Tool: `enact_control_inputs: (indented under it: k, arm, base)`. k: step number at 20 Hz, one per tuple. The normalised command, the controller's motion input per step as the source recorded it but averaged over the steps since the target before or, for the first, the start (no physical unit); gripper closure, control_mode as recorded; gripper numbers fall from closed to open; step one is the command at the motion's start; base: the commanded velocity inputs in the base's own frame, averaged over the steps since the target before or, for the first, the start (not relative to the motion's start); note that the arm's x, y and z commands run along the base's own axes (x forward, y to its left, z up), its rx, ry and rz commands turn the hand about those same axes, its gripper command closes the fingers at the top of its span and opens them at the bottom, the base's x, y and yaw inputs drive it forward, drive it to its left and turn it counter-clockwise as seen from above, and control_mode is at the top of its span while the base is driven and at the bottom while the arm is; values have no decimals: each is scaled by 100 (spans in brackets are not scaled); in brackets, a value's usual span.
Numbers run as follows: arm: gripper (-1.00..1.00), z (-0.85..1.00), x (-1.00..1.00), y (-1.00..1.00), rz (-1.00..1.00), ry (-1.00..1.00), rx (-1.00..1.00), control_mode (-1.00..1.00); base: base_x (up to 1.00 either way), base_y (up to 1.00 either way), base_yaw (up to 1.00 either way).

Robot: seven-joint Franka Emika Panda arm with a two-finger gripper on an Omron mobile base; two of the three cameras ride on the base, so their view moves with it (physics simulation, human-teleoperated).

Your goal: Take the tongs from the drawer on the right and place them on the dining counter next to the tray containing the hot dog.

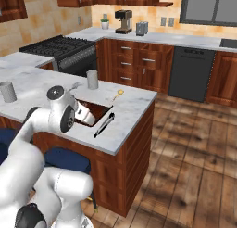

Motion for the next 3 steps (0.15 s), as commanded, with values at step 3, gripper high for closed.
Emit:
enact_control_inputs:
  k: [3]
  arm:
    - [-100, 100, -100, 75, 0, -8, 0, -100]
  base:
    - [0, 0, 0]
